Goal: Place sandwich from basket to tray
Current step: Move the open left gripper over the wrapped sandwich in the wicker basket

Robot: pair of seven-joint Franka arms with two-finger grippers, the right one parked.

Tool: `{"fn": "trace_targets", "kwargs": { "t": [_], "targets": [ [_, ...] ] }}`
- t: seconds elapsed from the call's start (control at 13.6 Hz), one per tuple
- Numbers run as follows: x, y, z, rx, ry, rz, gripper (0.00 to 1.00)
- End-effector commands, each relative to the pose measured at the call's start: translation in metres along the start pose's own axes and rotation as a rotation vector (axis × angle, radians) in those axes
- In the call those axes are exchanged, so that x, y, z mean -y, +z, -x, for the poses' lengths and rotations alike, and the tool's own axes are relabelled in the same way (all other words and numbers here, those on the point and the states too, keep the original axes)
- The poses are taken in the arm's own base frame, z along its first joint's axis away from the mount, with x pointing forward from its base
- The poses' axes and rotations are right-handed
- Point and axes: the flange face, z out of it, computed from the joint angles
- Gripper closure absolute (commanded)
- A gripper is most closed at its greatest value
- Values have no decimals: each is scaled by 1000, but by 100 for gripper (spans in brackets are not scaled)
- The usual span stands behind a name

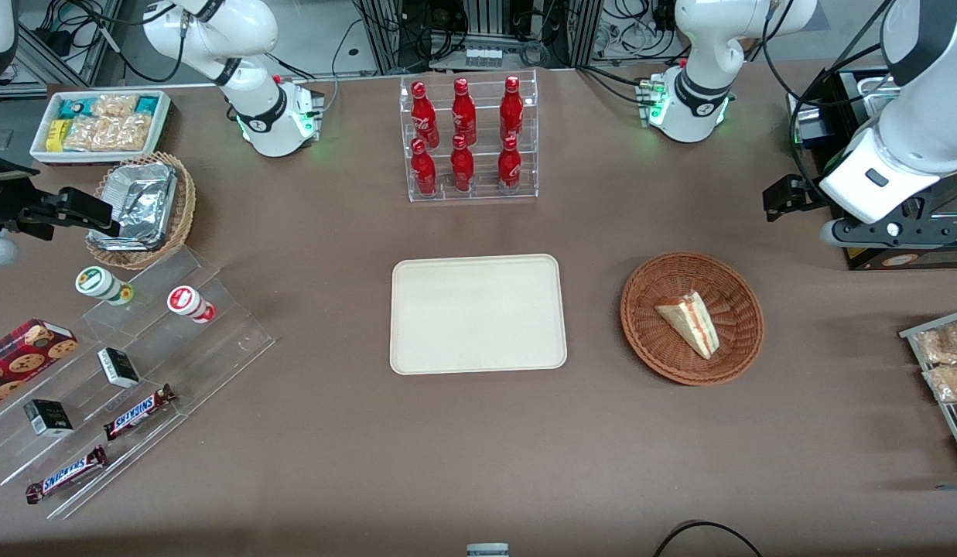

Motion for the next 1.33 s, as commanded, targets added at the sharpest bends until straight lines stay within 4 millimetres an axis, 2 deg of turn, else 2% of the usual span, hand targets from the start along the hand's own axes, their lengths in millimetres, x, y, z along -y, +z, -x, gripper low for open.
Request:
{"fn": "trace_targets", "kwargs": {
  "t": [0.0,0.15,0.22,0.37,0.81,1.03,1.25],
  "targets": [
    [-2,-3,-5,-29,18,30,0],
    [-6,15,-16,-8,23,31,0],
    [-5,35,-26,38,22,39,0],
    [-7,69,-31,76,26,43,0],
    [-10,175,-29,25,11,35,0],
    [-10,212,-19,-27,-48,36,0],
    [-17,228,-19,-75,-195,46,0]
  ]
}}
